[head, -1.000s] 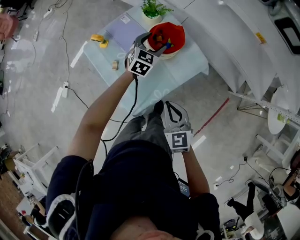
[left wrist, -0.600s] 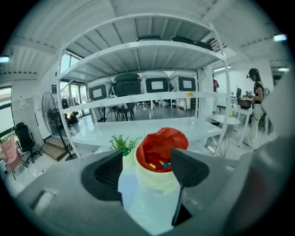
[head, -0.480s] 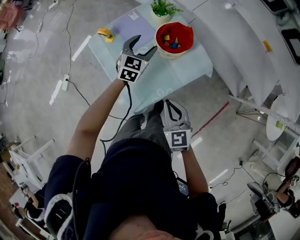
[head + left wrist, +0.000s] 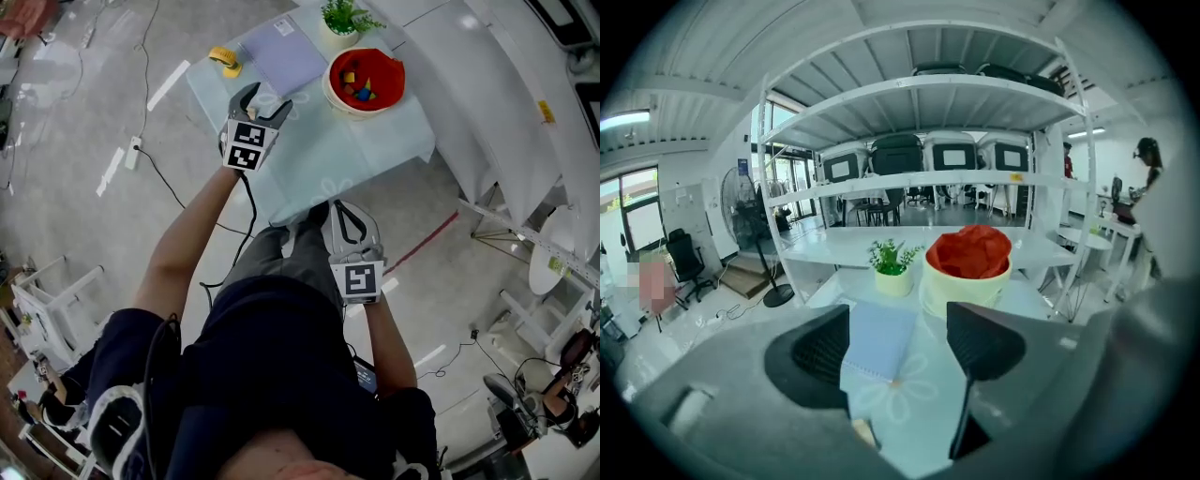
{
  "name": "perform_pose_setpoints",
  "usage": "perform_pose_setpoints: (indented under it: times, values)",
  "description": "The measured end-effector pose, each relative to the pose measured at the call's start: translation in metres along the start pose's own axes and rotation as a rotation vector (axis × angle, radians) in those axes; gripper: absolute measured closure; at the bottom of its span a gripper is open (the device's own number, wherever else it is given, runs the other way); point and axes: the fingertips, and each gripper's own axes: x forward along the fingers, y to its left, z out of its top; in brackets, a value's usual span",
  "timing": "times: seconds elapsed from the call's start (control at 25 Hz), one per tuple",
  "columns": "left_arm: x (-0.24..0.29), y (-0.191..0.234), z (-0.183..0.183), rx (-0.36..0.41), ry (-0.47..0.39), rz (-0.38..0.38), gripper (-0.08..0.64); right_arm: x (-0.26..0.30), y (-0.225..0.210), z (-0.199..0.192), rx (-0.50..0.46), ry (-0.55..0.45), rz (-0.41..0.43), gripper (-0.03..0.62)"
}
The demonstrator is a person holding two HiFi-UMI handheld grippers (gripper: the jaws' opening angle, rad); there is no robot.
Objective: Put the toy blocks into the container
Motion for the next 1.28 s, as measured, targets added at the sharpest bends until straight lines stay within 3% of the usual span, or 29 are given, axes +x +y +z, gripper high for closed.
perform_pose_setpoints:
  times: [0.4, 1.28]
  values:
    - [-0.001, 0.022, -0.059, -0.053, 0.074, 0.042, 0.218, 0.010, 0.004, -0.001, -0.013, 0.023, 0.023, 0.594]
    - [0.025, 0.042, -0.199, -0.114, 0.357, 0.079, 0.225, 0.020, 0.013, -0.012, -0.018, 0.064, 0.041, 0.594]
